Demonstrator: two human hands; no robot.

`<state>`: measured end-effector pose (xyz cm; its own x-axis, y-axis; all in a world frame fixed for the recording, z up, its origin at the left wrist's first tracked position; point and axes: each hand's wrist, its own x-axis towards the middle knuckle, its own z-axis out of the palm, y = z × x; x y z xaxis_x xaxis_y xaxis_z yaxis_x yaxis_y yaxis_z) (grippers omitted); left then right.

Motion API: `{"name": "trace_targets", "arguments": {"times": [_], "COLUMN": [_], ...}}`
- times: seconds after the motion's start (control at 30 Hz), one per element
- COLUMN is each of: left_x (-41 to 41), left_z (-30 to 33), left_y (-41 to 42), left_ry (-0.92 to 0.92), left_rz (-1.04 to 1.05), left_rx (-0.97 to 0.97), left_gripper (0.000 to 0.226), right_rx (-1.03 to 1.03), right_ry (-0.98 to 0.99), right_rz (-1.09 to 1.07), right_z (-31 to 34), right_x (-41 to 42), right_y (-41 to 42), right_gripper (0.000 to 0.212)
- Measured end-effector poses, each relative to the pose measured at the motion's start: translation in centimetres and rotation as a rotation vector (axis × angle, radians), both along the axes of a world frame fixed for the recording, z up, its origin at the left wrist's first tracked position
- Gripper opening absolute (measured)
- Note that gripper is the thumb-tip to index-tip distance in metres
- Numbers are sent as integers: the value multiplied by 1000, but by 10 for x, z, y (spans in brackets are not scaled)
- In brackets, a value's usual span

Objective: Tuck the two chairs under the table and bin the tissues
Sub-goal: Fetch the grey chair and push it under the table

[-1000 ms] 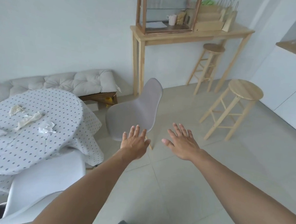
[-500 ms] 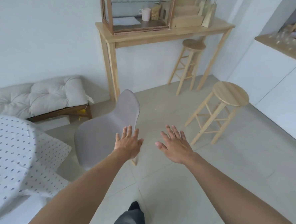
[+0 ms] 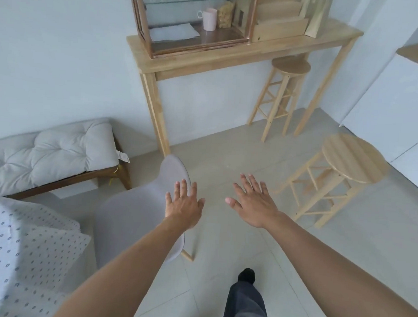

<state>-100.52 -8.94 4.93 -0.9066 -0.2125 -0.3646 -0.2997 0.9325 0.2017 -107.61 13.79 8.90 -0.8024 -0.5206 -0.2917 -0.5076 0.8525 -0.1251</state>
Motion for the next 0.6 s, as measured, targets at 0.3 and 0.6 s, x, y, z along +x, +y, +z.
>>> {"name": "trace_targets", "arguments": {"times": [0.3,0.6], "left_x": [-66,-93], "left_z": [-10,-43], "left_y": [-19,-43], "left_ry": [-75,-90], "left_rz": [331,589], "left_rx": [21,76], "left_gripper": [69,68], "right_rx": [11,47], "right_ry": [-65,-121], "right_rz": [298,594], "right_z": [-26,-44], "right_x": [-145,-215], "right_y": [-49,-146], "right_gripper": [78,77]}}
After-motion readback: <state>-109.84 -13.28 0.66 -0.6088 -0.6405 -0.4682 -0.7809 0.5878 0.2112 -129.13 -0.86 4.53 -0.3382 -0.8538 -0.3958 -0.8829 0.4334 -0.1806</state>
